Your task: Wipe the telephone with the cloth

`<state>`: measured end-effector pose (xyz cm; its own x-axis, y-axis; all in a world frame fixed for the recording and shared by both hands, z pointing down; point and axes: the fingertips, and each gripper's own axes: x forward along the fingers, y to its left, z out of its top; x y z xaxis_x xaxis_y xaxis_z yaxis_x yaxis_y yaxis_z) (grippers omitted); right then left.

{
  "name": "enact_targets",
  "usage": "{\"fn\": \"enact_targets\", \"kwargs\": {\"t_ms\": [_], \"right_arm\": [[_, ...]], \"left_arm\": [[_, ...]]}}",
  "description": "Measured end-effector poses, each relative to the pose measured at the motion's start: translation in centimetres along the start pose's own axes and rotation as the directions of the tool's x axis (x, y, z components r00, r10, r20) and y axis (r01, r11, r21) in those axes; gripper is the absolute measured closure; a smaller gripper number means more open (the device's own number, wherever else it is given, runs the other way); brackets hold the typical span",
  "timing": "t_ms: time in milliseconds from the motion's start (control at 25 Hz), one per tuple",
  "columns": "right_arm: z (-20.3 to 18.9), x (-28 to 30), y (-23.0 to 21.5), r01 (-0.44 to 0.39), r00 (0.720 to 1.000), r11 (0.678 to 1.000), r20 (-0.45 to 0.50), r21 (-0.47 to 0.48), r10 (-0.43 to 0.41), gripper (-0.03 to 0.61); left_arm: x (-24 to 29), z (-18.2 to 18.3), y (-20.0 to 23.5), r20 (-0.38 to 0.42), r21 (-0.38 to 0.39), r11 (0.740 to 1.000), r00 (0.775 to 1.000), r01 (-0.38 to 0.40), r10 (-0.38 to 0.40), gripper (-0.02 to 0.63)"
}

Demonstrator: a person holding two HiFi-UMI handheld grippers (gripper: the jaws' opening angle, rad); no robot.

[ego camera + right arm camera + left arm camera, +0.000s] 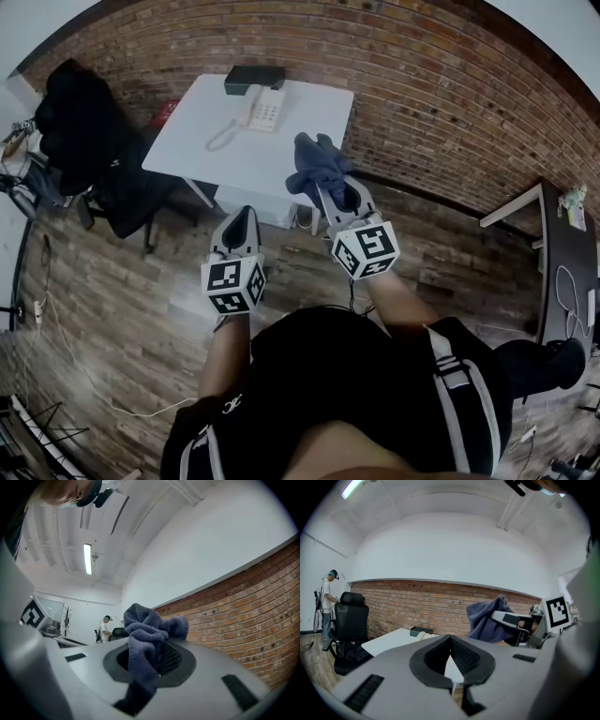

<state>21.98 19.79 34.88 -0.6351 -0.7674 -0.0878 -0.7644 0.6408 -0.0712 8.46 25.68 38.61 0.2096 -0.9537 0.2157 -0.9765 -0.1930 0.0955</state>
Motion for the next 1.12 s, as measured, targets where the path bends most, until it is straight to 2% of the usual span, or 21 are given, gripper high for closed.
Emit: {"fn": "enact_targets", "kwargs": {"t_ms": [400,640,760,960,1120], "right_arm": [[-1.6,2.3,1.6,0.04,0.999,0.999,-0.016,0.013,-0.04,0.54],[-2.6,4.4,1.5,0.033,0.999,0.999,-0.036,0.0,-0.033,0.54],[-3.0,6.3,1.1,0.028,0.999,1.0,-0.04,-0.007,-0.029,0.54],[-4.3,10.6,-0.1,-0.018,0.999,0.998,-0.048,0.054,0.02,0.54],[-5.2,15.2,-1.6,-0.04,0.997,0.999,-0.065,0.032,0.042,0.54]], "left_arm": [[0.4,-1.6,4.3,-0.035,-0.009,1.0,0.999,0.018,-0.018,0.614],[1.5,-1.8,6.1,-0.038,-0.017,1.0,0.999,0.025,-0.025,0.614],[2.9,-1.5,7.7,-0.029,-0.024,0.999,0.999,0.023,-0.024,0.614],[6.4,-1.0,10.5,-0.038,-0.013,1.0,0.999,0.015,-0.016,0.614],[10.4,-0.1,13.2,-0.053,-0.007,1.0,0.999,0.004,-0.004,0.614]]}}
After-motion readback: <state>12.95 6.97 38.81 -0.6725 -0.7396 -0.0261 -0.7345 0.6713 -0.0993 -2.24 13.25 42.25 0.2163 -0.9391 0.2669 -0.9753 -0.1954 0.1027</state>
